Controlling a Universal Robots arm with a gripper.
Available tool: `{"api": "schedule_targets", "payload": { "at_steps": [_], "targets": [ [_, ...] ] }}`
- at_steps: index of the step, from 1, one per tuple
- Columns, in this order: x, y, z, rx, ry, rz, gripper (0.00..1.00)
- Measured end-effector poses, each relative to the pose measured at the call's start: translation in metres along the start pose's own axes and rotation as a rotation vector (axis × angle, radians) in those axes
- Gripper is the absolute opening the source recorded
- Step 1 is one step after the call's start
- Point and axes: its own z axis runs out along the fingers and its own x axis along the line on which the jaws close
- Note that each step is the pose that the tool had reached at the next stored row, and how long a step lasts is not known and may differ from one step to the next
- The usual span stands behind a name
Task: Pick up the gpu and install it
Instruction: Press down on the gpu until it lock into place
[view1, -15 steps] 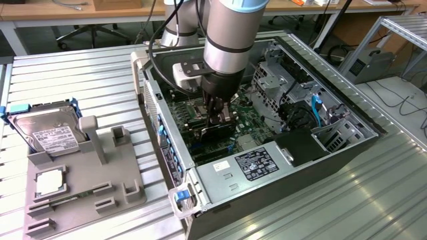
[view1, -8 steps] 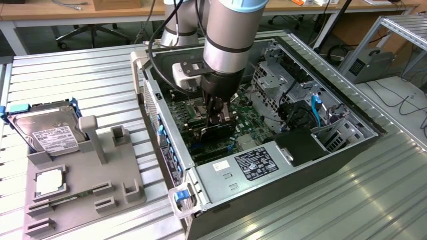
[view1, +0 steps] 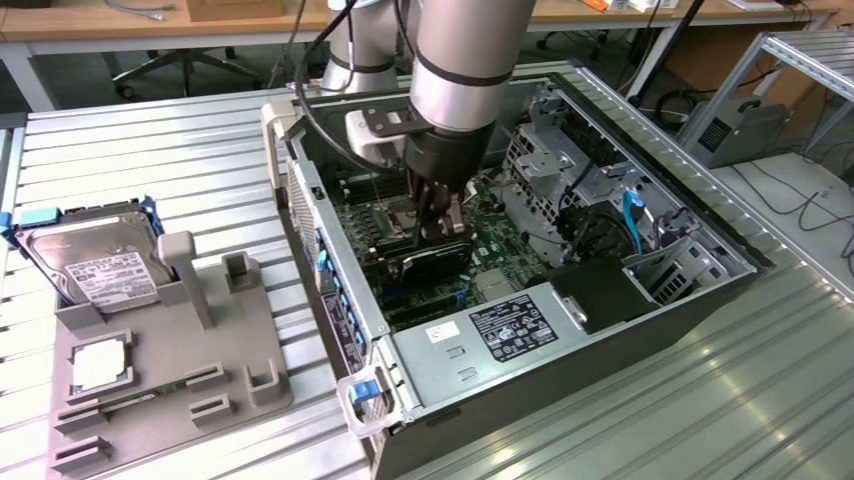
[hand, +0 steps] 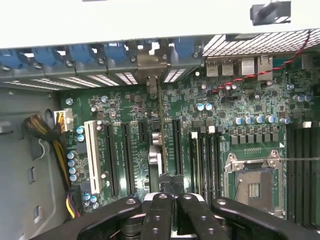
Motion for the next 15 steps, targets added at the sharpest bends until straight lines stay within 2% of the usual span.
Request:
{"api": "schedule_targets", "payload": {
  "at_steps": [8,13,15],
  "targets": [
    [-0.001,-0.0004,-0.027,0.0004,0.006,0.0,0.11],
    [-0.002,-0.0008,-0.0542,0.0007,0.0115,0.0,0.11],
    [-0.002,-0.0008,-0.0572,0.0008,0.0122,0.0,0.11]
  ]
}}
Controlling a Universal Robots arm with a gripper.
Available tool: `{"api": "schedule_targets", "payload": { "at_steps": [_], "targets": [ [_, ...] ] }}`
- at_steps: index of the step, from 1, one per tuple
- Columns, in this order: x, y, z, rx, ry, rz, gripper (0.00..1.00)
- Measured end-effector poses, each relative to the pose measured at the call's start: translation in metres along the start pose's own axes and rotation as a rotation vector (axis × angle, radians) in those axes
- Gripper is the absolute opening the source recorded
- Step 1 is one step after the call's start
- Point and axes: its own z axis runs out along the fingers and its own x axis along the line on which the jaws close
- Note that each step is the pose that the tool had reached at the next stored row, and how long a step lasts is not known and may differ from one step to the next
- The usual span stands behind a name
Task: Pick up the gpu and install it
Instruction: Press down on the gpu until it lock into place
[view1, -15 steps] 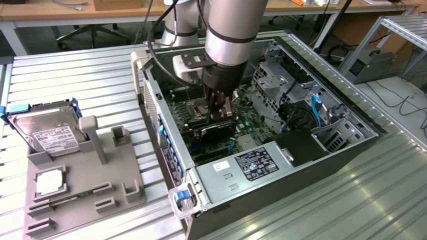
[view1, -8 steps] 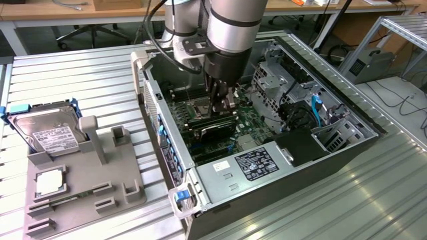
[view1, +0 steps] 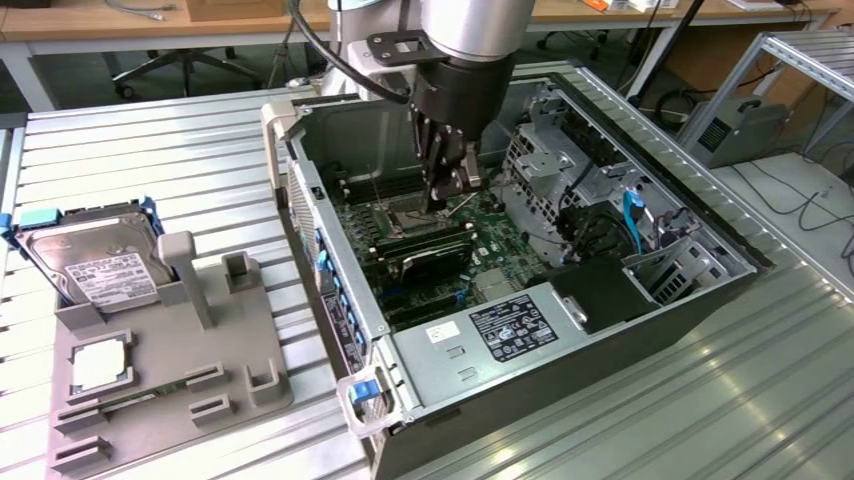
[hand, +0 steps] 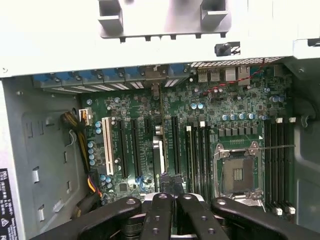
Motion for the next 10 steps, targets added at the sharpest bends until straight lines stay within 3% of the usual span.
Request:
{"api": "schedule_targets", "payload": {
  "at_steps": [10],
  "targets": [
    [-0.0005,-0.0069,0.0001,-0.0002,-0.0003,-0.013,0.11]
  ]
}}
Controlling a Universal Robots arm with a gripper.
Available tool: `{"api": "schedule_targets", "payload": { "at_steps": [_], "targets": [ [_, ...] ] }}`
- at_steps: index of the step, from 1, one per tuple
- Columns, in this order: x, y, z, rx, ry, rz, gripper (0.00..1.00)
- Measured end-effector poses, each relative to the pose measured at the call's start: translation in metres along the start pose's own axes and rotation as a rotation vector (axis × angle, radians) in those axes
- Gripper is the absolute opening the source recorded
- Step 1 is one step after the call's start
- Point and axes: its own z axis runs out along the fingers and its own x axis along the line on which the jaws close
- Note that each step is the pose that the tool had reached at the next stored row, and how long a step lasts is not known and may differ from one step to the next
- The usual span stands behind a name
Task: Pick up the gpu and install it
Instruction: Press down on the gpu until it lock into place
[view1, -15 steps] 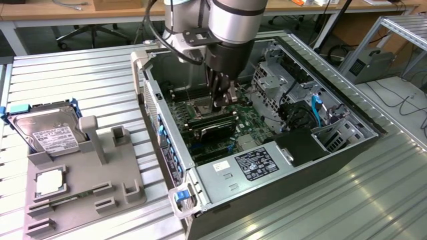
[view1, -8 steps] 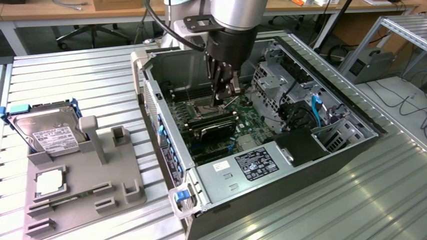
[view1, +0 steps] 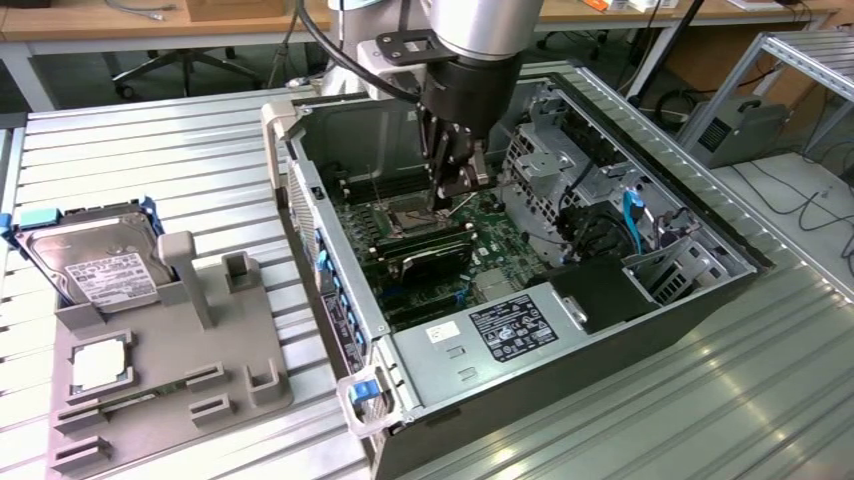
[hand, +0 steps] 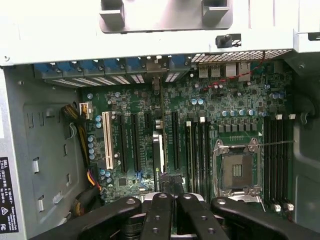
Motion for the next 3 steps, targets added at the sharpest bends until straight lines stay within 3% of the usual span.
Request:
{"api": "schedule_targets", "payload": {
  "at_steps": [3],
  "targets": [
    [0.0,0.0,0.0,0.0,0.0,0.0,0.11]
  ]
}}
